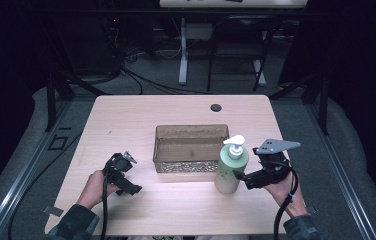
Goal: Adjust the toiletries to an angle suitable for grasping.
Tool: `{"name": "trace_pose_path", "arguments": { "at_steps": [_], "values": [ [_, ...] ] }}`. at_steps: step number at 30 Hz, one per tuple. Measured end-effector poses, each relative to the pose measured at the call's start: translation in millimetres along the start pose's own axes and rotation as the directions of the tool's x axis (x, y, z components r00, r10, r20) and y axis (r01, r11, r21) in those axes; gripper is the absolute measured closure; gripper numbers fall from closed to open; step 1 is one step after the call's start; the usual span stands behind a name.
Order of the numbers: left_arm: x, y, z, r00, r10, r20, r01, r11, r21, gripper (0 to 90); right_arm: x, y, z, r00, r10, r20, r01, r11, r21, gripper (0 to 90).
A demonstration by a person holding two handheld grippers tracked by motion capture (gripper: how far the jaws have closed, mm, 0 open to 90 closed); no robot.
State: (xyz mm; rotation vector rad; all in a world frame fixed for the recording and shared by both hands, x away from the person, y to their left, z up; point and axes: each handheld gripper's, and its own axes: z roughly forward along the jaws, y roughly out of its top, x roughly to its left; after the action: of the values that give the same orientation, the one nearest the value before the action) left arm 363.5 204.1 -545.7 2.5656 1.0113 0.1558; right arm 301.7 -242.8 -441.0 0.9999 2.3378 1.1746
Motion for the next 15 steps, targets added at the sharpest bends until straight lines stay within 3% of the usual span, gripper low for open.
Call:
{"name": "trace_pose_path", "arguments": {
  "at_steps": [10,11,15],
  "values": [
    [-0.1,0.3,0.7,1.0,0.003,0.0,-0.003,1.0,0.001,0.0,-25.3,-14.8,-18.7,0.9991,0.041,0.013,-0.042,0.996,0.077,0.0],
    [-0.1,0.2,0.7,1.0,0.004,-0.001,-0.004,1.0,0.003,0.0,-29.0,-17.5,-18.7,0.9988,0.041,0.028,-0.044,0.992,0.121,0.0],
    [0.3,-0.5,0.6,1.0,0.0,-0.001,0.0,1.0,0.003,0.0,-32.5,-22.9,-16.5,0.9985,0.031,0.045,-0.04,0.979,0.2,0.0]
  ]
}}
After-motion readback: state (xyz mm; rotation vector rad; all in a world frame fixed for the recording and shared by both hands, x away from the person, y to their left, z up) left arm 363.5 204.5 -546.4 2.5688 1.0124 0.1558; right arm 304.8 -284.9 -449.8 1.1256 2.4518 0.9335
